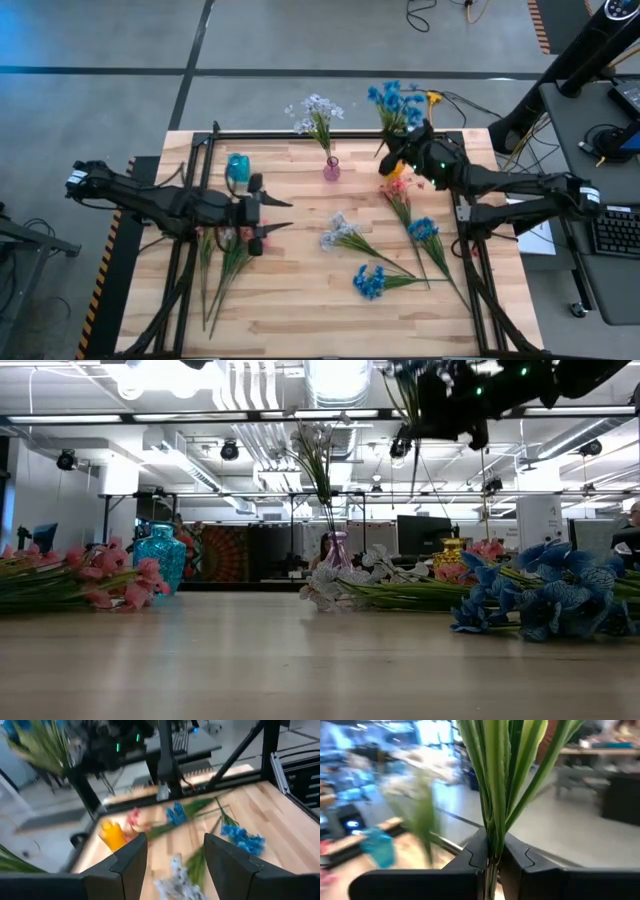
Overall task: Sort flowers into vase by color
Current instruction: Put the left blue flowers into the yellow vase
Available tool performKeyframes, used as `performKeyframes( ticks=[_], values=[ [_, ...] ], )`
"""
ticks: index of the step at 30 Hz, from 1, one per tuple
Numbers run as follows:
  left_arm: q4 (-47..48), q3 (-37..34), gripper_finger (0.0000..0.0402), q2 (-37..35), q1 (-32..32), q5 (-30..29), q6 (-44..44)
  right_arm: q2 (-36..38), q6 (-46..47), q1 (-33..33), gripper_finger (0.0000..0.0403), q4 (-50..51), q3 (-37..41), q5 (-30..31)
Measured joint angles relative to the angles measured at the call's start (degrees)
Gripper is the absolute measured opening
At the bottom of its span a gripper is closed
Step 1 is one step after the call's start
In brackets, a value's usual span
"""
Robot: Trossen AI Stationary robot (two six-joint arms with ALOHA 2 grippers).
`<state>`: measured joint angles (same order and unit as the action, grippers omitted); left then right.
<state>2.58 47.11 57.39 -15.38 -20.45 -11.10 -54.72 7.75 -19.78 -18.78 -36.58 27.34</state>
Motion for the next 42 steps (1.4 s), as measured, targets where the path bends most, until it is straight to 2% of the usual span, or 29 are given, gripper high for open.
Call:
performKeyframes(
  ticks=[3, 8, 13, 19, 25, 42],
  values=[
    [-0.01, -0.86, 0.0178, -2.30, 0.00, 0.30, 0.13, -0.63, 3.15, -2.64, 0.0020, 2.01, 0.66, -0.31],
    [2.07, -3.87, 0.0178, -5.67, -0.03, 0.13, -0.92, -0.42, 4.05, -2.10, 0.0020, 2.21, 0.77, 0.23],
    [1.89, -5.39, 0.0178, -8.65, 0.00, 0.00, -1.76, -0.48, 1.45, -2.34, 0.0020, 4.42, 0.77, 11.46],
    [1.87, -6.53, 0.0178, -11.15, 0.00, -0.09, -1.69, -0.07, 4.38, -2.24, 0.0020, 10.54, 0.75, 11.81],
    [1.07, -6.53, 0.0178, -11.70, 0.01, -0.13, -1.47, -0.11, 5.13, -2.24, 0.0020, 14.65, 0.84, 14.81],
    [-0.12, -6.53, 0.0178, -10.62, 0.00, -0.13, -1.69, -0.61, 5.92, -2.26, 0.0020, 10.43, 4.08, 16.82]
  ],
)
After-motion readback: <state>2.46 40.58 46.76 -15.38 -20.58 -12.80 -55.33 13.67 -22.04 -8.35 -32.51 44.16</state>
